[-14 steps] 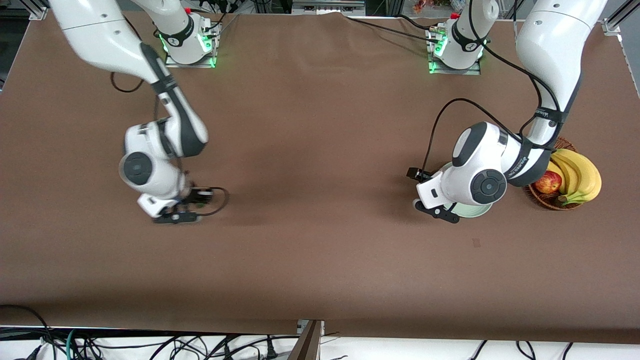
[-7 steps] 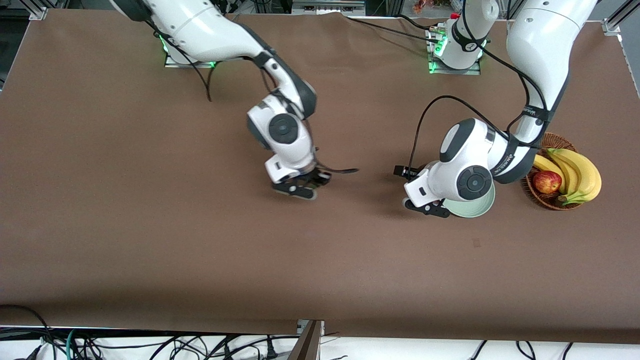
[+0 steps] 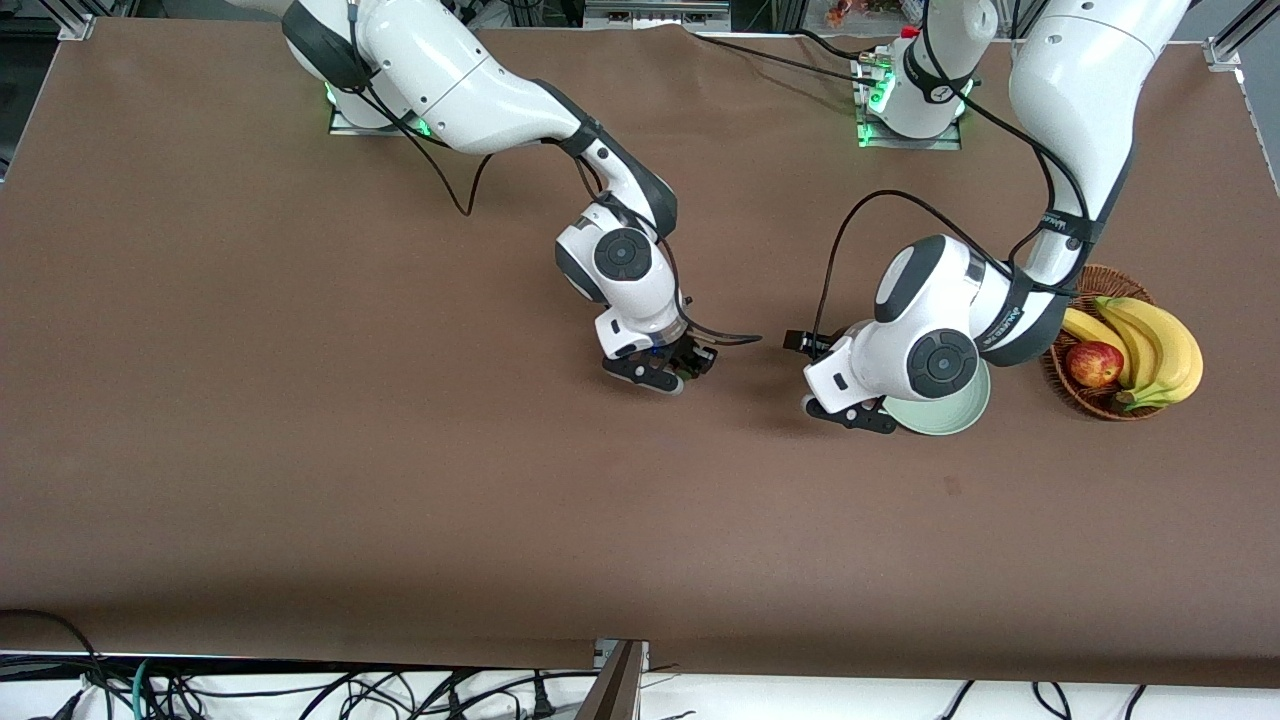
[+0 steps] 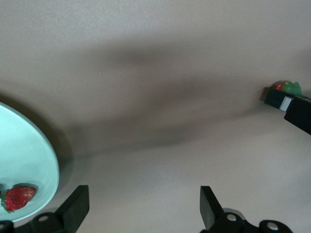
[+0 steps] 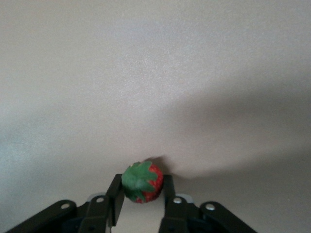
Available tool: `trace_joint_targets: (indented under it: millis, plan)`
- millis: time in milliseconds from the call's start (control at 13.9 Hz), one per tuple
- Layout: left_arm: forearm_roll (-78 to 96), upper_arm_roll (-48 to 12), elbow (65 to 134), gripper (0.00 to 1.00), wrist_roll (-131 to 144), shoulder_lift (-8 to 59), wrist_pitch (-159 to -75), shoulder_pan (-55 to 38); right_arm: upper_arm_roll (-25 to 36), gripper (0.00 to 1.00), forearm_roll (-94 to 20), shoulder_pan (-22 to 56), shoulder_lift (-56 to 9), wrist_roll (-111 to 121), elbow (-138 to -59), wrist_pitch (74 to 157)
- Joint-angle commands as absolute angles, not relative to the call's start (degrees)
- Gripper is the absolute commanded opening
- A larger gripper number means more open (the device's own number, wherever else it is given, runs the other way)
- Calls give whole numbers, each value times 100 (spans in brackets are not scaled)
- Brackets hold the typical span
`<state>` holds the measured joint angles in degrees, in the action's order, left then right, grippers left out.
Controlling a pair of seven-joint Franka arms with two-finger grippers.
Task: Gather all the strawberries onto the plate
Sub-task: 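Carry the strawberry to mid-table and release it with the right gripper, then grasp the strawberry with the left gripper while the right gripper withdraws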
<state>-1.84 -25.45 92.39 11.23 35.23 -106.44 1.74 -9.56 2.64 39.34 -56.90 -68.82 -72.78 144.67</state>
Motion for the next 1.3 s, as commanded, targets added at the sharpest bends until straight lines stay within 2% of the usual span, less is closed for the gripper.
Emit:
trace_joint_targets:
  millis: [0, 216, 433, 721, 937, 1082, 1226]
  plan:
    - [-88, -2514, 9176, 100, 1178, 3516, -10608, 132, -976, 100, 290, 3815, -5469, -6882, -7093, 14231]
    - [-88, -2514, 9176, 100, 1187, 3551, -10670, 97, -1300, 100, 281, 3079, -4845, -6532, -7119, 13353]
    - [-18, -2514, 9176, 100, 1361, 3673, -11020, -69, -1301, 100, 255, 2419, -4334, -5365, -7172, 12124]
    - [53, -2505, 9176, 100, 2545, 3884, -11907, -561, -1248, 100, 316, 1584, -3956, -4117, -7154, 10753]
    - [-26, -2479, 9185, 100, 3390, 4069, -13117, -1105, -1248, 100, 334, 829, -3632, -2633, -7294, 9855]
    - [-53, -2313, 9184, 100, 3620, 4192, -13595, -1457, -1135, 100, 360, 354, -3298, -1753, -7662, 9686]
    - [-175, -1822, 9202, 100, 3875, 4184, -13623, -1966, -775, 100, 396, 194, -2824, -1146, -8259, 9694]
